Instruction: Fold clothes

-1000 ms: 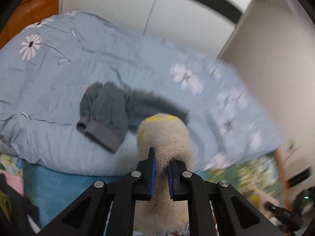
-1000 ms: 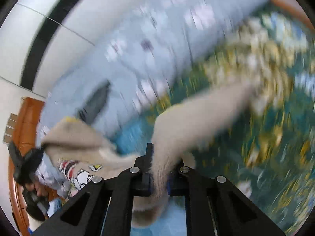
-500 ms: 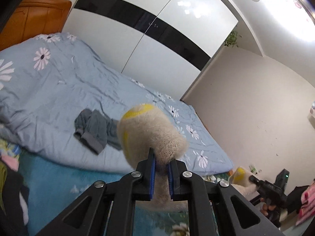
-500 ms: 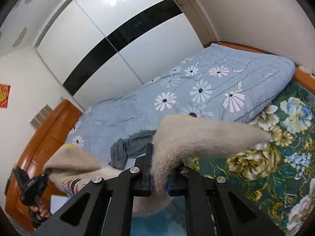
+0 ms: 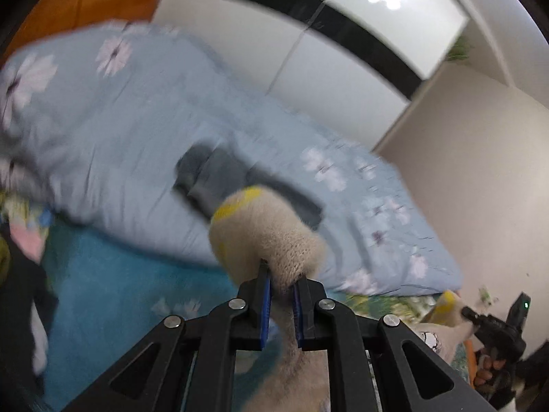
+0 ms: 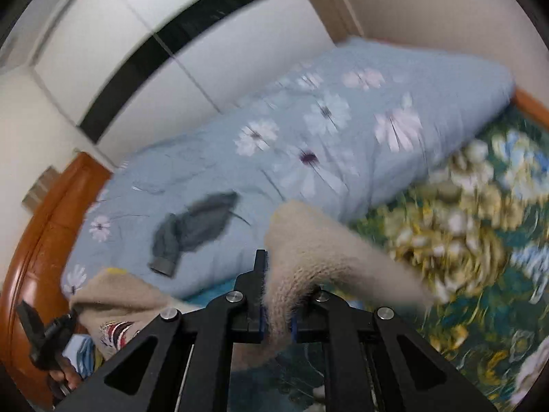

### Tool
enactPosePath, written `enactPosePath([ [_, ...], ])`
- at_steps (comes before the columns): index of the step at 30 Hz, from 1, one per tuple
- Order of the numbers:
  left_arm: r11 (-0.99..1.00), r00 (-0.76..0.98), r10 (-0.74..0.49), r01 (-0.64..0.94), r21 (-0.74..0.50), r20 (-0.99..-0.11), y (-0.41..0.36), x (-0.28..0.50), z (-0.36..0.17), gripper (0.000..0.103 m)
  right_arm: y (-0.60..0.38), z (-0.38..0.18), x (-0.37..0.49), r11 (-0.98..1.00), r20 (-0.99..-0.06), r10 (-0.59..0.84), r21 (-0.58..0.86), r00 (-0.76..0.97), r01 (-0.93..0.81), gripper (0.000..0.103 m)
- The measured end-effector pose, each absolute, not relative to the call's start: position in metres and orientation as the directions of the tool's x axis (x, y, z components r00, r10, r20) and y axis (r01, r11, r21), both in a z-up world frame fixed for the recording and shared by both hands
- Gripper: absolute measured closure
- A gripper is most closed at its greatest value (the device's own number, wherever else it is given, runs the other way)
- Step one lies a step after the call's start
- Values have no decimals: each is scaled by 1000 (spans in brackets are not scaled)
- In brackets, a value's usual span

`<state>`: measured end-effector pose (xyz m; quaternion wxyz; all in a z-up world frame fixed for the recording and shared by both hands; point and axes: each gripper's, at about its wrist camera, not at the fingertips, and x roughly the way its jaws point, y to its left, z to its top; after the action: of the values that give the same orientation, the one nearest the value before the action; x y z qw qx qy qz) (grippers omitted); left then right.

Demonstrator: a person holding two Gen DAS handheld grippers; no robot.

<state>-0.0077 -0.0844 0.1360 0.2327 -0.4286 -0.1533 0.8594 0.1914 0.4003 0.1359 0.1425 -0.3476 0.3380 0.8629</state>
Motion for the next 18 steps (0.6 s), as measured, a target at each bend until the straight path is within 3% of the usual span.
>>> enactPosePath([
  [3,-888,-445,454,-165,-428,-771,-83,-26,76,91,397,86,176,-732,-773,-3,435,-635,-525,93],
  [6,-901,-398,425,-102,-421,-813,-85,-38,46,91,393,49,169,-723,-815,-23,414,-579,-553,93],
  [15,-864,-435,498,-180,-470,-750,-61,-65,69,88,397,77,144,-778,-773,32,379,-634,-501,93],
  [18,-873,-392,483,-141,-467,-783,-68,-66,52,87,398,69,138,-776,-789,17,377,-615,-505,91],
])
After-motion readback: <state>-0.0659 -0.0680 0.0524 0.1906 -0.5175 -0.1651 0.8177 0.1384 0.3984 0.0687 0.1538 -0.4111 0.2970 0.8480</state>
